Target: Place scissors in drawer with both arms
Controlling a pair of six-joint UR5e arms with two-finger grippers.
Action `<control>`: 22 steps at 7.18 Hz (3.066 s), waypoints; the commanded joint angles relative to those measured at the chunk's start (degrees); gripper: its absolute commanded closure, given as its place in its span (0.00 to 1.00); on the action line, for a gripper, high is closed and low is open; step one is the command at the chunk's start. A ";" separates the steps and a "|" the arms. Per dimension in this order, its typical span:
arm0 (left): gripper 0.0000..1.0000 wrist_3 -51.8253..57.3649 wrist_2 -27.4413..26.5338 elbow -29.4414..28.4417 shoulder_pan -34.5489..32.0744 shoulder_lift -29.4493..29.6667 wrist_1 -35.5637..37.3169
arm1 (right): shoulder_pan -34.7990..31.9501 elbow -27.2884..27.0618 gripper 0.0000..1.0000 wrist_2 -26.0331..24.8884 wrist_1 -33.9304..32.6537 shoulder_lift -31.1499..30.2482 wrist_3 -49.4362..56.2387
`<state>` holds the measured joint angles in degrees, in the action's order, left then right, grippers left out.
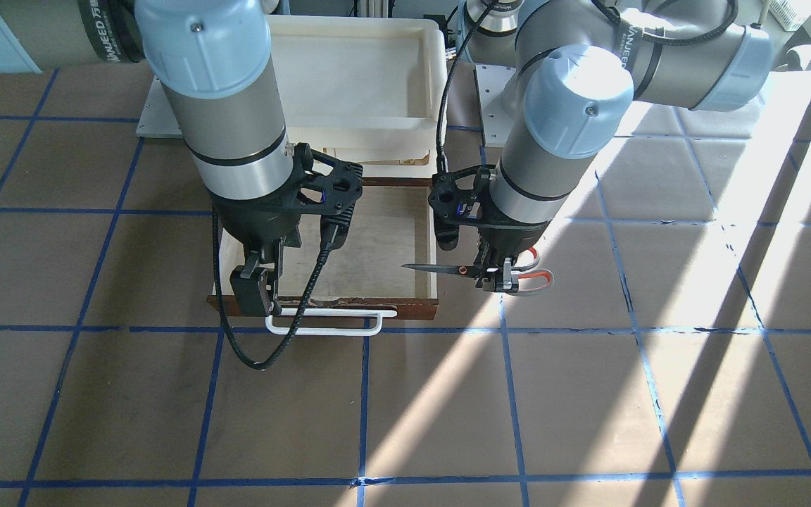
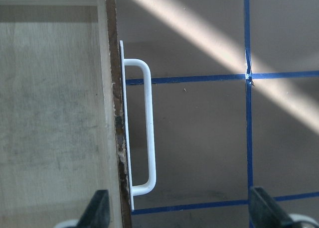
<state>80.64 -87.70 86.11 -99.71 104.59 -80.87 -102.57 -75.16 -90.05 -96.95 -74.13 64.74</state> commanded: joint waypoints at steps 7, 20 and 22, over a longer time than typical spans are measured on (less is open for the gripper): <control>1.00 -4.97 2.97 3.00 -11.39 1.93 2.03 | 3.60 -9.74 0.00 0.14 14.30 -19.46 -68.28; 0.10 -11.59 4.11 2.22 -12.54 1.07 6.00 | 6.94 -11.15 0.00 0.31 8.44 -18.85 -70.37; 0.10 -21.53 3.94 2.13 -11.75 -2.00 4.41 | 6.94 -11.06 0.00 -0.21 9.14 -19.20 -70.01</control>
<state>64.71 -83.62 88.33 -111.98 104.53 -75.68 -95.62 -86.25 -89.92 -88.23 -93.15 -5.49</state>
